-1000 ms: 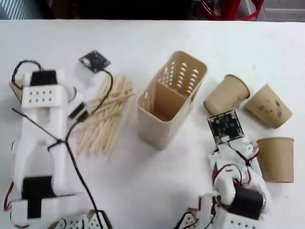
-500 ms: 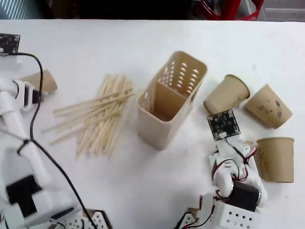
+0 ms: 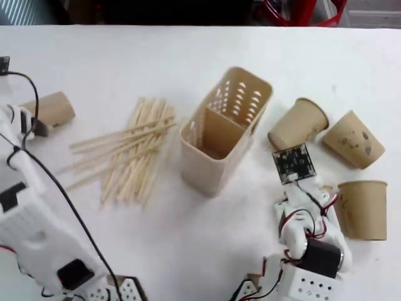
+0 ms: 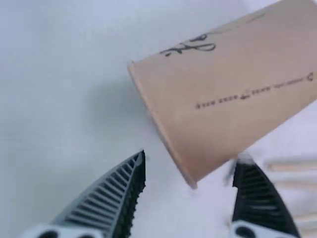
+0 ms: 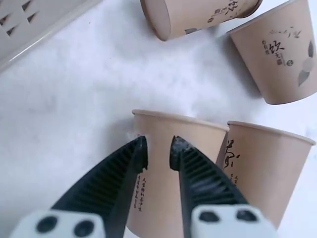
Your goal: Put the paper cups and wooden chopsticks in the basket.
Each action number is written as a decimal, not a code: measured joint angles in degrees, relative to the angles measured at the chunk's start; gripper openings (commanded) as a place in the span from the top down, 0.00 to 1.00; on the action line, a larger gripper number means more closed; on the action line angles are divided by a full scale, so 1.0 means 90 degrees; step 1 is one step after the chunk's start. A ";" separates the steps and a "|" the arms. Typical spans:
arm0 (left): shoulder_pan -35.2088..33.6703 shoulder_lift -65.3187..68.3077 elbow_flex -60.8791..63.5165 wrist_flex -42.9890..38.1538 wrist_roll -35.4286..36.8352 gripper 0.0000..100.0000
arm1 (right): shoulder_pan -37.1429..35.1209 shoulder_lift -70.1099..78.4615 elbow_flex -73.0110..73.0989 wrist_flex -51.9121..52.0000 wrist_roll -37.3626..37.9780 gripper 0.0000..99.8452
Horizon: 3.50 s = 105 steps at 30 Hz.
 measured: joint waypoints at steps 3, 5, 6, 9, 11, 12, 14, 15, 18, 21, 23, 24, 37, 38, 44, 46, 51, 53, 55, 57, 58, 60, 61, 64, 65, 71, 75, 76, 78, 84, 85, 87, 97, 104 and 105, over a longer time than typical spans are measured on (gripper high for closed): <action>0.0010 0.0586 -0.0488 0.0000 0.0000 0.71 | 0.0000 0.0000 0.0000 0.0000 0.0000 0.91; 0.0088 0.0830 -0.0742 0.0000 0.0010 0.72 | 0.0000 0.0000 0.0000 0.0000 0.0000 0.91; 0.0137 0.0908 -0.0840 0.0010 0.0010 0.72 | 0.0000 -0.0020 0.0029 0.0000 0.0000 0.91; 0.0293 0.1016 -0.1026 0.0010 0.0010 0.73 | -0.0010 -0.0020 0.0137 -0.0010 0.0010 0.91; 0.0391 0.1016 -0.1074 0.0010 0.0010 0.77 | -0.0010 -0.0010 0.0137 -0.0020 0.0010 0.91; 0.0449 0.1016 -0.1074 0.0010 0.0010 0.78 | -0.0010 -0.0020 0.0137 -0.0029 0.0010 0.91; 0.0567 0.1016 -0.1074 0.0010 0.0010 0.83 | 0.0000 -0.0020 0.0137 -0.0029 0.0010 0.91; 0.0625 0.1016 -0.1074 0.0010 0.0010 0.85 | 0.0000 -0.0010 0.0137 -0.0029 0.0010 0.91; 0.0811 0.1016 -0.1074 0.0010 0.0010 0.95 | -0.0010 0.0000 0.0137 -0.0029 0.0010 0.91; 0.0967 0.1026 -0.1309 0.0010 0.0010 0.98 | -0.0010 -0.0010 0.0156 -0.0029 0.0010 0.91; 0.0996 0.1026 -0.1553 0.0010 0.0010 0.98 | -0.0010 0.0000 0.0156 -0.0029 0.0010 0.91; 0.0967 0.1026 -0.1680 0.0029 0.0010 0.98 | -0.0010 -0.0010 0.0156 -0.0029 0.0010 0.91; 0.1866 0.1016 -0.5890 0.3468 0.0010 0.98 | -0.0020 -0.0107 0.1358 -0.0957 -0.0147 0.91; 0.2022 0.0957 -0.6183 0.3526 0.0010 0.98 | -0.0020 -0.0107 0.1397 -0.1035 -0.0332 0.91; 0.3214 -0.0586 -0.5411 0.3624 0.0010 0.98 | 0.0381 -0.0107 0.1524 -0.1436 -0.1504 0.91; 0.3888 -0.1495 -0.4513 0.3624 0.0010 0.98 | 0.0449 -0.0107 0.1621 -0.1592 -0.1670 0.91; 0.6144 -0.3673 -0.2354 0.3595 -0.0264 0.98 | 0.0469 -0.0107 0.1895 -0.1875 -0.1729 0.91; 0.6886 -0.4083 -0.2002 0.3516 -0.0293 0.98 | 0.0479 -0.0107 0.1934 -0.1905 -0.1729 0.91; 0.7306 -0.4151 -0.1836 0.3409 -0.0293 0.98 | 0.0488 -0.0107 0.1934 -0.1905 -0.1729 0.91; 0.7502 -0.3995 -0.1827 0.3272 -0.0293 0.98 | 0.0488 -0.0107 0.1934 -0.1905 -0.1729 0.91; 0.7551 -0.3878 -0.1827 0.3233 -0.0293 0.98 | 0.0488 -0.0107 0.1934 -0.1905 -0.1729 0.91; 0.7570 -0.3604 -0.1827 0.3233 -0.0293 0.98 | 0.0488 -0.0107 0.1934 -0.1905 -0.1729 0.91; 0.7570 -0.3468 -0.1856 0.3243 -0.0293 0.98 | 0.0488 -0.0107 0.1954 -0.1905 -0.1729 0.91; 0.7639 -0.3253 -0.2042 0.3458 -0.0293 0.98 | 0.0488 -0.0107 0.1954 -0.1905 -0.1729 0.91; 0.7697 -0.3253 -0.2129 0.3536 -0.0293 0.98 | 0.0488 -0.0107 0.1954 -0.1905 -0.1729 0.91; 0.7795 -0.3233 -0.2217 0.3585 -0.0303 0.98 | 0.0488 -0.0107 0.1963 -0.1905 -0.1729 0.91; 0.7805 -0.3233 -0.1954 0.3585 -0.0303 0.98 | 0.0488 -0.0117 0.2178 -0.2295 -0.1729 0.91; 0.7805 -0.3233 -0.1875 0.3585 -0.0303 0.98 | 0.0488 -0.0117 0.2217 -0.2393 -0.1729 0.91; 0.7805 -0.3233 -0.1709 0.3585 -0.0391 0.98 | 0.0488 -0.0117 0.2247 -0.2491 -0.1729 0.91; 0.7805 -0.3448 -0.1475 0.3585 -0.0527 0.90 | 0.0488 -0.0117 0.2256 -0.2530 -0.1729 0.91; 0.7805 -0.3507 -0.1465 0.3585 -0.0527 0.88 | 0.0488 -0.0117 0.2256 -0.2530 -0.1729 0.91; 0.7805 -0.3614 -0.1465 0.3585 -0.0527 0.88 | 0.0488 -0.0117 0.2256 -0.2530 -0.1729 0.91; 0.7805 -0.3731 -0.1485 0.3419 -0.0527 0.88 | 0.0488 -0.0117 0.2256 -0.2530 -0.1729 0.91; 0.7795 -0.3731 -0.2149 0.3292 0.0068 0.88 | 0.0488 -0.0117 0.2256 -0.2530 -0.1700 0.90; 0.7736 -0.3731 -0.2227 0.3292 0.0274 0.88 | 0.0488 -0.0117 0.2256 -0.2530 -0.1592 0.90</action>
